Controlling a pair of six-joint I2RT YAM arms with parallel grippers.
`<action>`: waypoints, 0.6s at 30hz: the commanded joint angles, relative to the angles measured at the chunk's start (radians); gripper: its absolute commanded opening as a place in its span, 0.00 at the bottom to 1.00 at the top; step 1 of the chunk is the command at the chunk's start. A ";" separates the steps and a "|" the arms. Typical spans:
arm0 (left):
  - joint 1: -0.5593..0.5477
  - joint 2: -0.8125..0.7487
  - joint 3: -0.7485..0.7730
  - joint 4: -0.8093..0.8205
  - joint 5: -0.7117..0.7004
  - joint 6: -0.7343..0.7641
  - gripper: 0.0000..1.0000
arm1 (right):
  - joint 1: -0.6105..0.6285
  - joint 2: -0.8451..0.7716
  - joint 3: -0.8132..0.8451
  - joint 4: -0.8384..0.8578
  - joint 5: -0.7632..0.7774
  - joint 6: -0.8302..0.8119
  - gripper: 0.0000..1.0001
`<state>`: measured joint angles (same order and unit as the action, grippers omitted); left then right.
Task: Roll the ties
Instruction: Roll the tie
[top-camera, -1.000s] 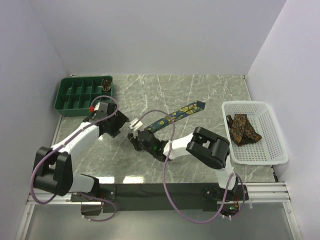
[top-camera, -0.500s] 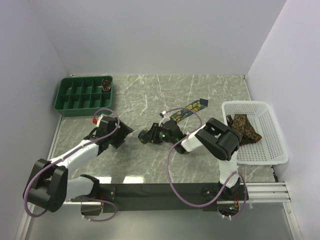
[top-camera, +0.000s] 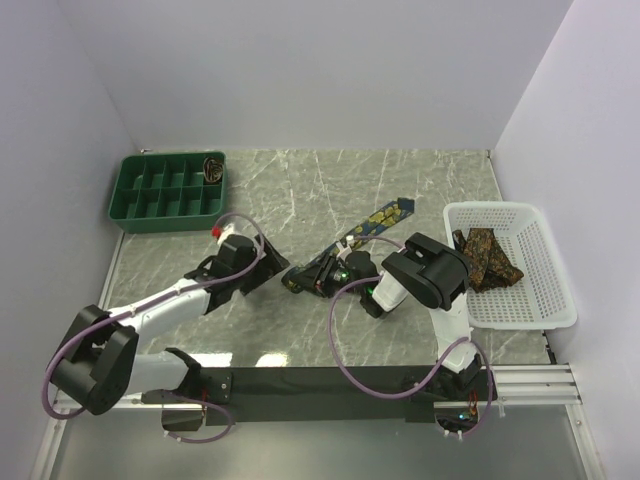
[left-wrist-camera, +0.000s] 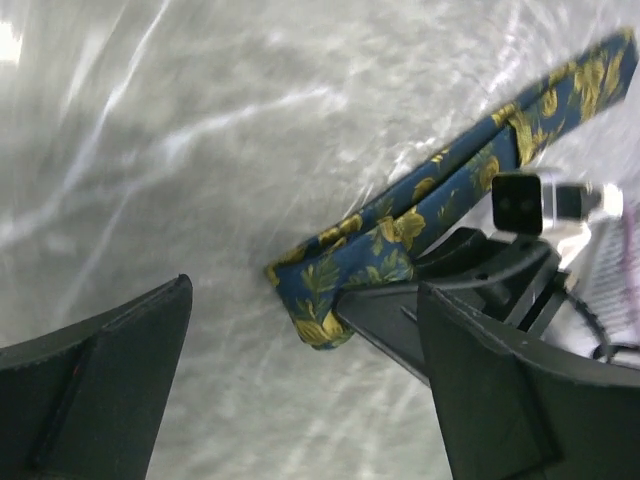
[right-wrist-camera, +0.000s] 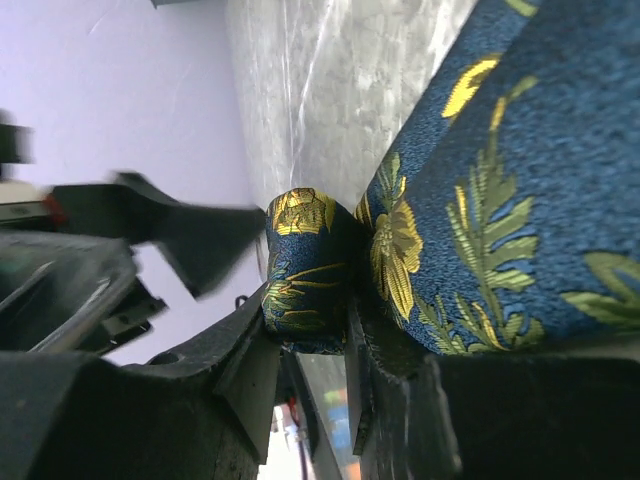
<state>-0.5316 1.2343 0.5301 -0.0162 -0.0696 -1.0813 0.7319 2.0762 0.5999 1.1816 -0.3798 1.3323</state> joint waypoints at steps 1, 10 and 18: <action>-0.011 -0.029 0.096 0.024 -0.032 0.360 0.99 | -0.008 0.027 -0.029 -0.142 -0.013 0.022 0.00; -0.097 0.091 0.251 -0.195 0.151 0.825 0.99 | -0.015 0.028 -0.003 -0.200 -0.031 -0.007 0.00; -0.165 0.235 0.294 -0.249 0.168 0.926 0.97 | -0.016 0.028 0.018 -0.232 -0.045 -0.048 0.00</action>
<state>-0.6720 1.4433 0.8005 -0.1761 0.0437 -0.2604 0.7162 2.0762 0.6182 1.1305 -0.4435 1.3315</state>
